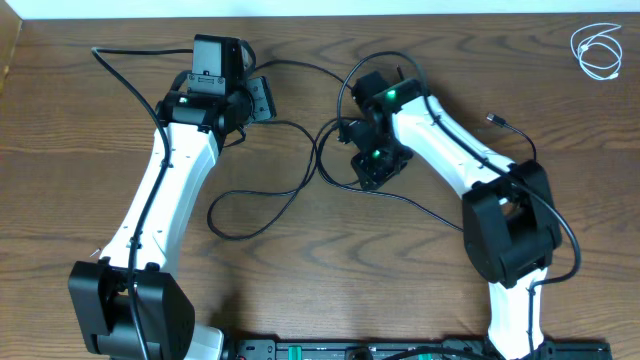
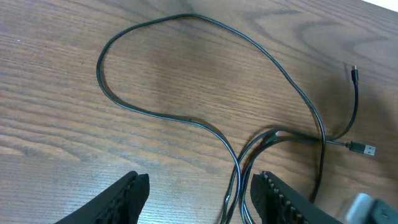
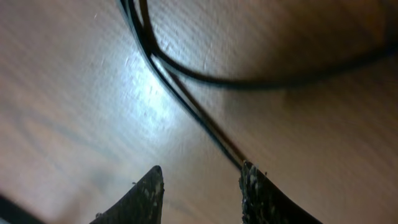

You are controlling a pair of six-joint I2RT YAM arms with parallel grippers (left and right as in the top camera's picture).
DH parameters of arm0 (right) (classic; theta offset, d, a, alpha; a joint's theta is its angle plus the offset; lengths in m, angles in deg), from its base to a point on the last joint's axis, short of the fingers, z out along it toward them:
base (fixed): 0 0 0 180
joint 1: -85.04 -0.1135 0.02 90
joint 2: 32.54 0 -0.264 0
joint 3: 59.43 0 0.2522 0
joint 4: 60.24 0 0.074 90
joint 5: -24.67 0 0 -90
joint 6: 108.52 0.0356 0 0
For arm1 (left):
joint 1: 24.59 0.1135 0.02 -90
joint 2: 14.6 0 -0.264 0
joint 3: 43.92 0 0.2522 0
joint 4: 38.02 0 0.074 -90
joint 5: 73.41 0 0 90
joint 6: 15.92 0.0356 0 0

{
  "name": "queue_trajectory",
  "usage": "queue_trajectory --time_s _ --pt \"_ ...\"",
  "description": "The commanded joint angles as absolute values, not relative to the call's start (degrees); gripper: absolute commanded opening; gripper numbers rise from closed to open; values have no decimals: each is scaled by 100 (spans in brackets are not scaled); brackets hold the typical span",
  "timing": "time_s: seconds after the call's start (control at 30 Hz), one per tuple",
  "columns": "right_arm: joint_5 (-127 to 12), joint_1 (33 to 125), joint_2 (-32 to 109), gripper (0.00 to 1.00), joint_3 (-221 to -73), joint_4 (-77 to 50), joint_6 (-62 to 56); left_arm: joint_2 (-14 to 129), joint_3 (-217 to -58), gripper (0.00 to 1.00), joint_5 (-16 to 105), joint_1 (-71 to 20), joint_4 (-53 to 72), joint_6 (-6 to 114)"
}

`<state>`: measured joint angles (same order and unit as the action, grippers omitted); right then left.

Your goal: Untangle cables

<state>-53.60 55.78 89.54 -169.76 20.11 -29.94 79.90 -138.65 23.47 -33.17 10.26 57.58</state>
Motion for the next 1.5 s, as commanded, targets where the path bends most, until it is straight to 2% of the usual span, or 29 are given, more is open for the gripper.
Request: queue_trajectory --time_s 0.0,0.27,0.43,0.87,1.17,1.47 --pt "-5458 5443 9048 37 -16976 1714 -2994 8049 -13841 59 2233 -3317 1050 5730" --pt "-5214 4979 9138 38 -16972 383 -2579 8049 -13841 59 2229 -3317 1046 5730" --pt "-6003 4743 9418 34 -16972 -157 -1927 8049 -13841 59 2229 -3317 1046 5730" --pt "-6070 4778 9693 33 -16972 -255 -1764 8049 -13841 59 2231 -3317 1067 5728" --pt "-6127 4759 9772 28 -16972 -183 -1726 8049 -13841 59 2229 -3317 1137 5747" --pt "-6698 4409 9772 30 -16972 -50 -1978 8049 -13841 59 2229 -3317 1181 5747"
